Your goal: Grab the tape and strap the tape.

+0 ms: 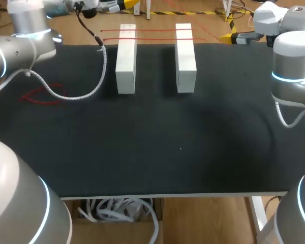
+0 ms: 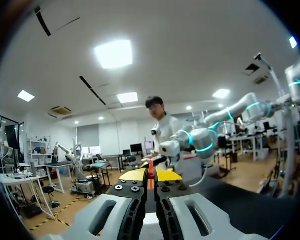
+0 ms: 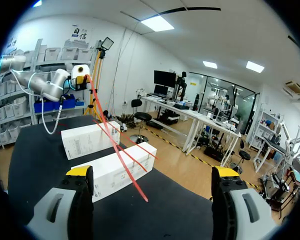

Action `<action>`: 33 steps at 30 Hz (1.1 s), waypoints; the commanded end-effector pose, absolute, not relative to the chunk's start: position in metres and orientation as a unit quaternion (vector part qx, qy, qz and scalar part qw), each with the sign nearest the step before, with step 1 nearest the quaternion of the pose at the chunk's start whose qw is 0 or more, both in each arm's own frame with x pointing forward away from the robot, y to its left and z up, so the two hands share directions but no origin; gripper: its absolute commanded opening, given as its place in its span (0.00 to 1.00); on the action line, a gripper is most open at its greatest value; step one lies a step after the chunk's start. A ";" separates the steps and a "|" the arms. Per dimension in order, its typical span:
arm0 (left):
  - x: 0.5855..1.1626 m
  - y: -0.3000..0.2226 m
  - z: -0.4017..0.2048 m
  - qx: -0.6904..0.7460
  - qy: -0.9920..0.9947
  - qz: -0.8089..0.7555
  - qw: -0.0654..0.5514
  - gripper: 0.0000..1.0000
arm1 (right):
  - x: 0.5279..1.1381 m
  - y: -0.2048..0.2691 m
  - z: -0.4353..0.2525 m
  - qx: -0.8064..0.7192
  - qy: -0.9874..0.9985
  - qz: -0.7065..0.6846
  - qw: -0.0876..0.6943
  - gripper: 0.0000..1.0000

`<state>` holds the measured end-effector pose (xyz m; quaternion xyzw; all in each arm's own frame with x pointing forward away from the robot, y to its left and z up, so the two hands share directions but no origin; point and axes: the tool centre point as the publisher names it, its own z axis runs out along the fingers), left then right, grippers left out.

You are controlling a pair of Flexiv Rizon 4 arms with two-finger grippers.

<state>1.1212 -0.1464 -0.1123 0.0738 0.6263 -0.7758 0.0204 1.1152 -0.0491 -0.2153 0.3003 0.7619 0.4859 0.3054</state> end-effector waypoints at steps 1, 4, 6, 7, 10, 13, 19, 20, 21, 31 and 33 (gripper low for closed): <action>1.113 -0.145 -0.111 0.020 0.627 -0.776 0.061 0.00 | 1.115 -0.049 -0.215 0.300 0.762 0.486 0.305 1.00; 1.113 -0.145 -0.112 0.018 0.627 -0.777 0.060 0.00 | 1.115 -0.049 -0.215 0.300 0.762 0.486 0.305 1.00; 1.113 -0.145 -0.112 0.020 0.627 -0.777 0.057 0.00 | 1.115 -0.049 -0.215 0.300 0.762 0.486 0.305 1.00; 1.113 -0.145 -0.112 0.021 0.627 -0.777 0.057 0.00 | 1.115 -0.049 -0.215 0.300 0.762 0.486 0.305 1.00; 1.114 -0.145 -0.112 0.023 0.627 -0.777 0.054 0.00 | 1.115 -0.049 -0.215 0.300 0.762 0.486 0.305 1.00; 1.116 -0.145 -0.113 0.024 0.628 -0.777 0.047 0.00 | 1.115 -0.049 -0.215 0.300 0.762 0.486 0.305 1.00; 1.118 -0.146 -0.113 0.039 0.632 -0.774 0.029 0.00 | 1.115 -0.049 -0.215 0.300 0.762 0.486 0.305 1.00; 1.118 -0.146 -0.113 0.041 0.633 -0.773 0.029 0.00 | 1.115 -0.049 -0.215 0.300 0.762 0.486 0.305 1.00; 1.119 -0.146 -0.113 0.043 0.633 -0.772 0.027 0.00 | 1.115 -0.049 -0.215 0.300 0.762 0.486 0.305 1.00; 1.122 -0.148 -0.113 0.054 0.633 -0.772 0.016 0.00 | 1.115 -0.049 -0.215 0.300 0.762 0.486 0.305 1.00; 1.122 -0.148 -0.113 0.055 0.631 -0.774 0.014 0.00 | 1.115 -0.049 -0.215 0.300 0.762 0.486 0.305 1.00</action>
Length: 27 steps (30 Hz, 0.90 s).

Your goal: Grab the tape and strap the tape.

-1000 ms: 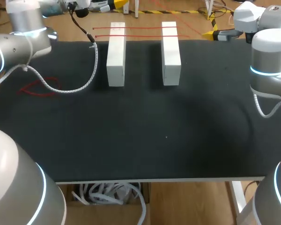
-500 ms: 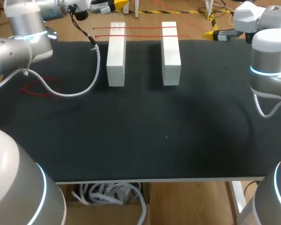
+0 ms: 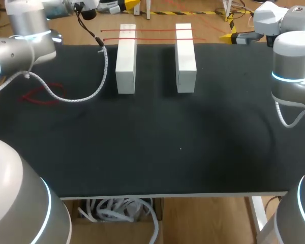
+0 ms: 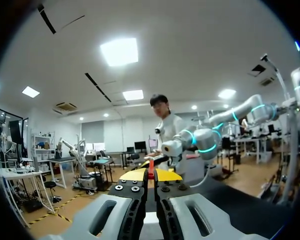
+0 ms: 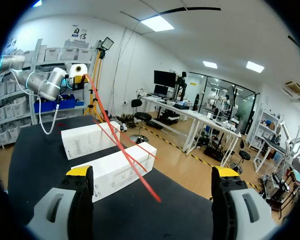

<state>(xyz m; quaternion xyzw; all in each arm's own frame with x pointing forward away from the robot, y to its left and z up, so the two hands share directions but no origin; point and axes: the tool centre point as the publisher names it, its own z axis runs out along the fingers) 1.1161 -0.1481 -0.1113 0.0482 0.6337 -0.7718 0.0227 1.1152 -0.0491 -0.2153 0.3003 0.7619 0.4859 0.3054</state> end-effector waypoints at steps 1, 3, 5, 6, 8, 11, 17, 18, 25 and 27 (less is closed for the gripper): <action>1.122 -0.148 -0.113 0.055 0.631 -0.773 0.013 0.00 | 1.115 -0.049 -0.215 0.300 0.762 0.486 0.305 1.00; 1.122 -0.149 -0.113 0.057 0.633 -0.772 0.012 0.00 | 1.115 -0.049 -0.215 0.300 0.762 0.486 0.305 1.00; 1.122 -0.149 -0.113 0.057 0.633 -0.772 0.011 0.00 | 1.115 -0.049 -0.215 0.300 0.762 0.486 0.305 1.00; 1.122 -0.149 -0.113 0.057 0.633 -0.772 0.011 0.00 | 1.115 -0.049 -0.215 0.300 0.762 0.486 0.305 1.00; 1.122 -0.148 -0.113 0.056 0.634 -0.771 0.013 0.00 | 1.115 -0.049 -0.215 0.300 0.762 0.486 0.305 1.00; 1.121 -0.147 -0.113 0.053 0.638 -0.768 0.017 0.00 | 1.115 -0.049 -0.215 0.300 0.762 0.486 0.305 1.00; 1.121 -0.147 -0.113 0.053 0.639 -0.767 0.018 0.00 | 1.115 -0.049 -0.215 0.300 0.762 0.486 0.305 1.00; 1.121 -0.147 -0.113 0.053 0.639 -0.767 0.018 0.00 | 1.115 -0.049 -0.215 0.300 0.762 0.486 0.305 1.00; 1.121 -0.147 -0.113 0.053 0.639 -0.767 0.018 0.00 | 1.118 -0.043 -0.207 0.377 0.738 0.509 0.234 1.00; 1.121 -0.147 -0.113 0.053 0.639 -0.767 0.018 0.00 | 1.120 -0.040 -0.202 0.454 0.704 0.520 0.168 1.00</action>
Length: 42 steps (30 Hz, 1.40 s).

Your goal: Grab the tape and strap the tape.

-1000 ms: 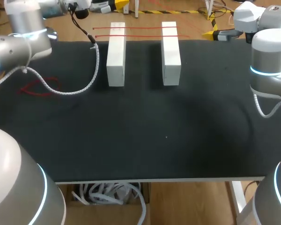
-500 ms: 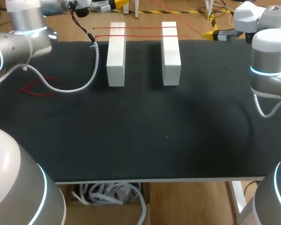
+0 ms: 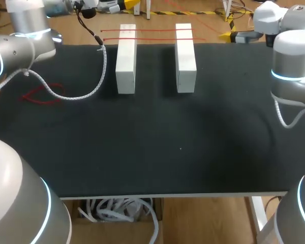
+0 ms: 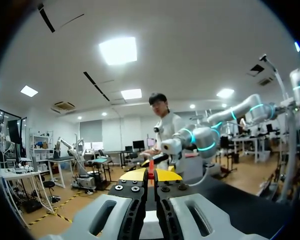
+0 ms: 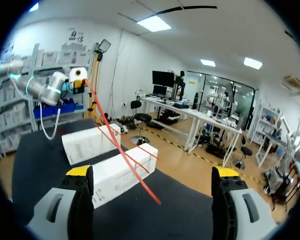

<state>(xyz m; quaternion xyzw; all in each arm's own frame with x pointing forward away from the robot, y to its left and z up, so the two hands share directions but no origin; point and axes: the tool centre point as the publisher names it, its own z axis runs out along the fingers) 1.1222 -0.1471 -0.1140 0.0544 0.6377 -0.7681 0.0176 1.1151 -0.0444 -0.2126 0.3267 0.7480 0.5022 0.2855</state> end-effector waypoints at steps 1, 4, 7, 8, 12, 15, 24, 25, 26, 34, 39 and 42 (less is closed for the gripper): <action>1.121 -0.147 -0.113 0.053 0.639 -0.767 0.018 0.00 | 1.119 -0.038 -0.199 0.485 0.685 0.526 0.138 1.00; 1.121 -0.147 -0.113 0.053 0.639 -0.767 0.018 0.00 | 1.118 -0.036 -0.197 0.599 0.609 0.518 0.043 1.00; 1.121 -0.147 -0.113 0.053 0.639 -0.767 0.018 0.00 | 1.115 -0.036 -0.199 0.692 0.525 0.495 -0.043 1.00; 1.121 -0.147 -0.113 0.053 0.639 -0.767 0.018 0.00 | 1.113 -0.036 -0.200 0.704 0.514 0.488 -0.055 1.00; 1.121 -0.147 -0.113 0.053 0.639 -0.767 0.018 0.00 | 1.100 -0.035 -0.204 0.726 0.497 0.469 -0.076 1.00; 1.121 -0.147 -0.113 0.053 0.639 -0.767 0.018 0.00 | 1.095 -0.034 -0.207 0.719 0.516 0.464 -0.050 1.00; 1.121 -0.147 -0.113 0.053 0.639 -0.767 0.018 0.00 | 1.095 -0.034 -0.207 0.692 0.539 0.478 -0.030 1.00; 1.121 -0.147 -0.113 0.053 0.639 -0.767 0.018 0.00 | 1.095 -0.034 -0.207 0.692 0.539 0.478 -0.030 1.00; 1.121 -0.147 -0.113 0.053 0.639 -0.767 0.018 0.00 | 1.094 -0.034 -0.207 0.715 0.510 0.477 -0.042 1.00; 1.121 -0.147 -0.113 0.053 0.639 -0.767 0.018 0.00 | 1.095 -0.018 -0.203 0.810 0.276 0.477 -0.203 1.00; 1.121 -0.147 -0.113 0.053 0.639 -0.767 0.018 0.00 | 1.099 -0.019 -0.204 0.815 0.169 0.493 -0.254 1.00; 1.121 -0.147 -0.113 0.053 0.639 -0.767 0.018 0.00 | 1.100 -0.021 -0.205 0.814 0.144 0.499 -0.259 1.00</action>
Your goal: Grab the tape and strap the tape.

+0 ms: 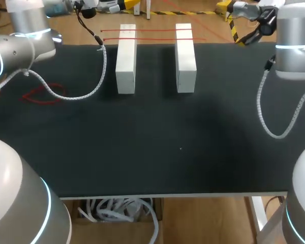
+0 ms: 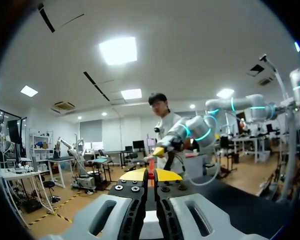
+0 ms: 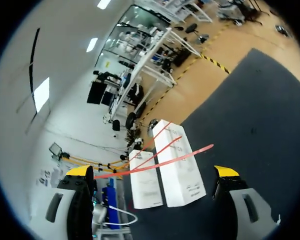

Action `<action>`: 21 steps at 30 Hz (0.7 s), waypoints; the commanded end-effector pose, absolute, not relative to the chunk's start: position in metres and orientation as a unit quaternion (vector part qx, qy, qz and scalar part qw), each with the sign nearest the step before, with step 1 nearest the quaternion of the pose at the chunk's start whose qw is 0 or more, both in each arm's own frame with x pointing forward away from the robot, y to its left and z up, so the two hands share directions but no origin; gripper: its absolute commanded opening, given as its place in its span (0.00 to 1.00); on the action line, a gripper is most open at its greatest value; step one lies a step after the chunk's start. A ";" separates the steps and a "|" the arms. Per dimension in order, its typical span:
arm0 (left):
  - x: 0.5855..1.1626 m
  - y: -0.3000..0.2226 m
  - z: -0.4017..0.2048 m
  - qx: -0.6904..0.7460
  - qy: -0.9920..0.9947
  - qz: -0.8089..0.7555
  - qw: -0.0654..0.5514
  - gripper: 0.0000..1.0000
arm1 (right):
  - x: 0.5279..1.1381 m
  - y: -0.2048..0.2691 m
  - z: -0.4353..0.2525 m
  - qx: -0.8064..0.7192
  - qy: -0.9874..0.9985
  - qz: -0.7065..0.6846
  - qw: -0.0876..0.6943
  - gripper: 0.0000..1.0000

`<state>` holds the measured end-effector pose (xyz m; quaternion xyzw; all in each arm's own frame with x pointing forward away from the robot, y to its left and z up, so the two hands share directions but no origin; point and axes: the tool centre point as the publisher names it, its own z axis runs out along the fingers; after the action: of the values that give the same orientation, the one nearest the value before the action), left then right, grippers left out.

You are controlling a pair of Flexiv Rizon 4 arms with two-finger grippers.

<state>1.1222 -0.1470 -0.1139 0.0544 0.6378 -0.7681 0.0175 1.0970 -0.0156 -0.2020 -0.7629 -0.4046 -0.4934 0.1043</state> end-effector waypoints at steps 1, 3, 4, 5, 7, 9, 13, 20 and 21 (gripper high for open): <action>1.121 -0.147 -0.113 0.053 0.639 -0.767 0.018 0.00 | 1.101 -0.022 -0.206 -0.812 -0.141 -0.506 0.255 1.00; 1.121 -0.147 -0.113 0.053 0.639 -0.767 0.018 0.00 | 1.102 -0.024 -0.206 -0.802 -0.126 -0.524 0.256 1.00; 1.121 -0.147 -0.113 0.053 0.639 -0.767 0.018 0.00 | 1.102 -0.024 -0.206 -0.800 -0.123 -0.532 0.248 1.00; 1.121 -0.147 -0.113 0.053 0.639 -0.767 0.018 0.00 | 1.102 -0.025 -0.204 -0.801 -0.129 -0.541 0.222 1.00; 1.121 -0.147 -0.113 0.053 0.639 -0.767 0.018 0.00 | 1.103 -0.024 -0.198 -0.787 -0.107 -0.568 0.215 1.00; 1.121 -0.147 -0.113 0.053 0.639 -0.767 0.018 0.00 | 1.105 -0.021 -0.193 -0.772 -0.099 -0.594 0.203 1.00; 1.121 -0.147 -0.113 0.053 0.639 -0.767 0.018 0.00 | 1.106 -0.018 -0.191 -0.765 -0.072 -0.613 0.185 1.00; 1.121 -0.147 -0.113 0.053 0.639 -0.767 0.018 0.00 | 1.107 -0.024 -0.199 -0.775 -0.058 -0.615 0.131 1.00; 1.121 -0.147 -0.113 0.053 0.639 -0.767 0.018 0.00 | 1.108 -0.025 -0.201 -0.775 -0.056 -0.615 0.129 1.00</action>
<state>1.1222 -0.1470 -0.1139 0.0544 0.6378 -0.7681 0.0175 1.1122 -0.0319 -0.1931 -0.8271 -0.1478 -0.5047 0.1982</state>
